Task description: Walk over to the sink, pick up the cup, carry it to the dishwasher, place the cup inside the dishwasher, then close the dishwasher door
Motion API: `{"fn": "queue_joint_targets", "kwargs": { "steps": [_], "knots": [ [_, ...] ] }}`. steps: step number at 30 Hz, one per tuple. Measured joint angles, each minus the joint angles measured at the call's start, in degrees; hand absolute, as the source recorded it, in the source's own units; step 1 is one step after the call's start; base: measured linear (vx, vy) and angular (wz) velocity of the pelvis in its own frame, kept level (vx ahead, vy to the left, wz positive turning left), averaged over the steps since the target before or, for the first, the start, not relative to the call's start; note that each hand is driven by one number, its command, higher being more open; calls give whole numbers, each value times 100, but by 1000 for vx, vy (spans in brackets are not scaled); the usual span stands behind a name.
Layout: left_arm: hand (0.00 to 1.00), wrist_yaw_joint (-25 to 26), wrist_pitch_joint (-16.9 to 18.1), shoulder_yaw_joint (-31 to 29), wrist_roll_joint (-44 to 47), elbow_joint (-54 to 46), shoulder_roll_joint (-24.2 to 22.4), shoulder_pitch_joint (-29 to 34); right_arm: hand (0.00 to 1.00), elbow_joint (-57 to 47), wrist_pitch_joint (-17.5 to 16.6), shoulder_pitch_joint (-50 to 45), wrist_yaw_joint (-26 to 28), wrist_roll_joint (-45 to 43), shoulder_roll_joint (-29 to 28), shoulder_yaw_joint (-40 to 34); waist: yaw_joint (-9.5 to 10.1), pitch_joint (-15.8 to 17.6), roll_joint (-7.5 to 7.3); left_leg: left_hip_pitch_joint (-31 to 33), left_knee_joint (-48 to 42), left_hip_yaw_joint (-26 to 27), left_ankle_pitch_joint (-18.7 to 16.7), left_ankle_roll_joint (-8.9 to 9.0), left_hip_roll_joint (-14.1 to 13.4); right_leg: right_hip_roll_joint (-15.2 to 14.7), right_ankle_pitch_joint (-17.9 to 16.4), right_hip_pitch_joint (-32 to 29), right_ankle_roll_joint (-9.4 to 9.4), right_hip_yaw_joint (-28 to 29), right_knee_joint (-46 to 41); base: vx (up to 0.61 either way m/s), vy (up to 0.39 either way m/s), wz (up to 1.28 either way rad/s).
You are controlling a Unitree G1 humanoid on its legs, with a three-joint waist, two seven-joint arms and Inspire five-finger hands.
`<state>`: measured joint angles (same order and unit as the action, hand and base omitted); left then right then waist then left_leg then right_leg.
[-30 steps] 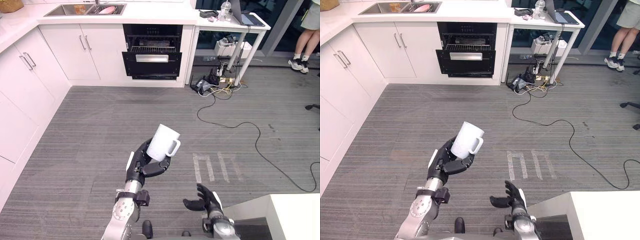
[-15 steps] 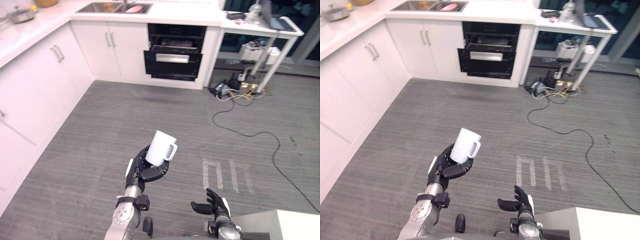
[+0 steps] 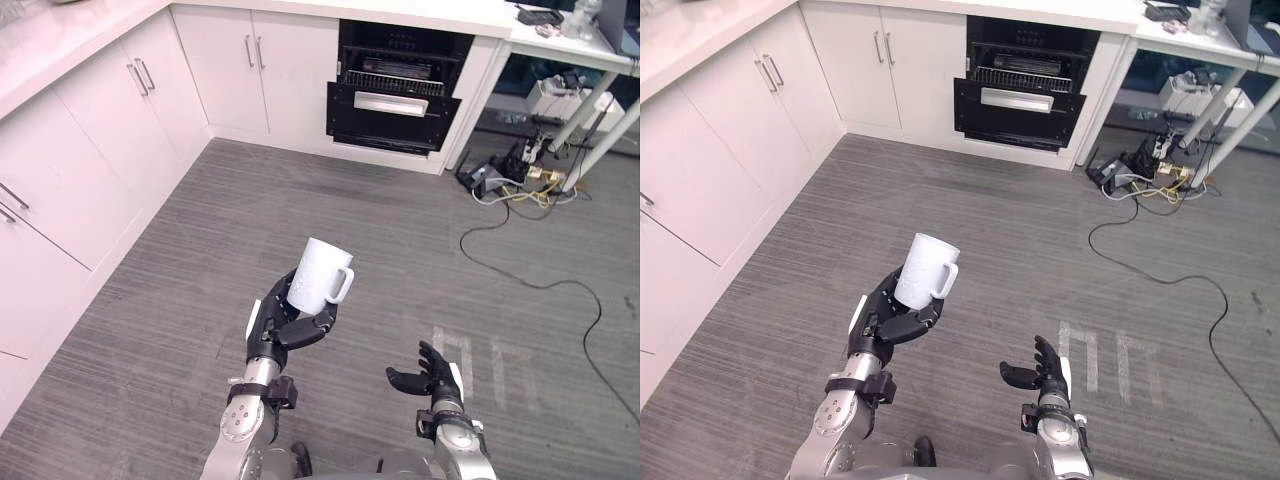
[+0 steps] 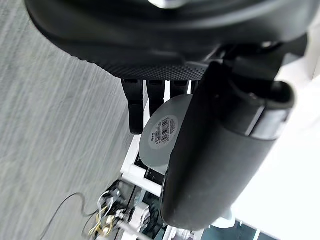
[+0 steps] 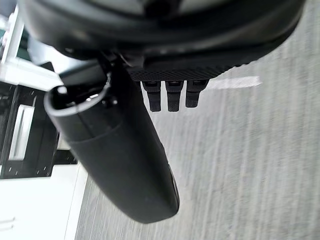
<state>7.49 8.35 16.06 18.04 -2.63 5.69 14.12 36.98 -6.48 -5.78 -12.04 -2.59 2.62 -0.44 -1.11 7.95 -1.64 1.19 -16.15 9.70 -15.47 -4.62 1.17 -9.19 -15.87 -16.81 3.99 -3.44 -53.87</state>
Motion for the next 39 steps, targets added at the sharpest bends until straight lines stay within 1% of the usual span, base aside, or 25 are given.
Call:
{"fn": "queue_joint_targets", "kwargs": {
  "steps": [2,4,5,6,7,10,11,13,15,18,20,21,22,24,25,27,28,29,31,32,35,36,37,38,39],
  "knots": [
    [30,0,4,14,3,-33,-5,-26,90,-164,0,-2,31,-1,11,86,-15,42,68,-374,345,-259,-2,3,-1,395,-204,-371,-128,6,548,381,29,59],
    [30,2,5,34,4,-37,-22,-140,90,-308,-1,16,57,-3,17,100,-92,63,105,-550,467,-557,-33,58,-10,708,-150,-656,-120,96,1487,498,-34,95],
    [30,3,26,47,5,-57,-31,-223,90,-419,-1,0,57,-4,27,102,-160,49,88,-603,436,-695,-169,264,27,851,226,-709,-146,247,2327,563,-64,121],
    [30,2,53,69,5,-66,-35,-246,90,-465,-8,-34,53,-4,41,109,-199,34,61,-628,350,-772,-300,328,64,856,877,-707,-275,301,2565,498,-64,107],
    [30,0,71,79,4,3,-187,-269,90,-468,7,-71,50,-6,197,188,-144,16,273,-692,133,-819,-526,456,-77,914,975,-629,-397,157,2406,621,-82,54],
    [30,11,85,56,5,-5,-370,-252,90,-839,21,-170,60,-12,258,324,-54,57,437,-204,-1499,-732,-373,699,-377,1026,697,3,-565,-94,2699,478,-91,39],
    [30,-4,84,67,5,-18,-430,-222,90,-1115,20,-308,51,-13,260,374,-42,86,465,243,-2683,-656,60,824,-530,1072,646,362,-607,-136,2917,455,-96,33],
    [30,-15,86,139,28,-199,-503,-29,90,-1650,1,-533,1,-46,199,507,206,105,448,1066,-4439,-57,23,690,-1174,1162,600,1223,-681,-34,3476,416,-54,-8],
    [30,-39,96,176,61,-371,-514,32,90,-1945,-61,-536,-69,-68,154,509,326,104,436,1573,-4296,190,-174,621,-1396,1115,559,1586,-697,49,3777,359,29,-22],
    [30,-88,127,182,60,-423,-528,35,90,-1940,-78,-312,-96,-68,111,446,412,126,396,2114,-2779,108,-289,650,-1284,891,325,1929,-476,234,3945,346,179,-20],
    [30,-116,128,212,59,-378,-527,44,90,-1735,-87,-212,-149,-66,145,388,421,120,391,2137,-1321,-299,217,755,-907,665,47,2067,-222,319,3920,402,330,-20],
    [30,-115,131,217,58,-312,-523,71,90,-1421,-79,-89,-167,-67,192,346,457,55,470,2011,-942,-370,1106,711,-807,606,-164,2124,-60,498,3828,387,351,-42],
    [30,-103,132,203,55,-212,-407,54,90,-1139,-34,-14,-166,-67,117,348,458,-1,312,2018,-1167,-216,906,588,-654,396,-299,2173,-47,653,3823,408,353,-38],
    [30,-76,118,164,54,-110,-348,19,90,-1050,-32,-33,-155,-65,52,358,430,-35,227,2102,-1439,-116,594,425,-528,240,-314,2172,-29,822,3738,407,293,-17],
    [30,-33,78,154,52,-94,-300,54,90,-1036,-27,-60,-147,-66,-4,355,418,-32,207,2029,-1619,16,315,331,-471,158,-284,1986,45,970,3187,534,350,-27],
    [30,-23,60,155,39,-90,-199,71,90,-1027,-22,-56,-119,-66,-67,354,405,-11,169,1739,-1563,149,99,260,-410,77,-76,1491,590,1005,1921,475,272,-26],
    [30,-20,60,147,20,-91,-97,71,90,-1028,-20,-48,-78,-64,-134,356,332,21,119,1373,-1390,187,4,208,-342,30,170,1094,911,1021,798,328,124,-11],
    [30,-2,57,146,2,-97,-72,89,90,-1047,-20,-52,-48,-65,-190,357,284,29,107,956,-1167,204,-82,180,-324,71,71,728,689,903,-63,322,104,-10],
    [30,5,59,150,2,-169,-95,96,90,-1115,-21,-52,-31,-64,-273,364,259,30,110,348,-728,252,-124,221,-376,178,-84,252,370,553,-452,458,49,-16],
    [30,5,73,149,2,-291,-131,95,90,-1243,-22,-50,-26,-63,-318,380,254,28,106,69,-518,288,-173,299,-445,241,-186,-106,184,282,-335,494,-3,-18],
    [30,3,117,174,3,-447,-154,71,90,-1448,-34,-34,-5,-60,-329,441,190,20,94,-412,-164,351,-285,452,-536,331,-277,-674,6,-133,519,394,-71,-11],
    [30,1,125,187,3,-442,-158,40,90,-1464,-36,-14,-4,-60,-303,461,120,-15,74,-615,20,332,-335,540,-542,420,-120,-796,-97,-184,1403,480,-119,15],
    [30,-5,165,200,2,-417,-146,16,90,-1456,-39,19,-12,-60,-255,498,74,-57,-10,-724,51,288,-460,701,-485,511,746,-775,-283,-142,2424,498,-128,29],
    [30,-9,187,203,1,-309,-181,-22,90,-1412,-46,38,-18,-55,-195,521,10,-53,76,-790,12,175,-573,779,-540,553,963,-688,-417,-176,2384,523,-104,17],
    [30,-8,162,233,1,-121,-321,-25,90,-1263,-11,94,-32,-55,-59,526,28,-117,297,-831,-93,101,-612,840,-799,731,829,-569,-511,-298,2371,519,-106,17]
  ]
}}
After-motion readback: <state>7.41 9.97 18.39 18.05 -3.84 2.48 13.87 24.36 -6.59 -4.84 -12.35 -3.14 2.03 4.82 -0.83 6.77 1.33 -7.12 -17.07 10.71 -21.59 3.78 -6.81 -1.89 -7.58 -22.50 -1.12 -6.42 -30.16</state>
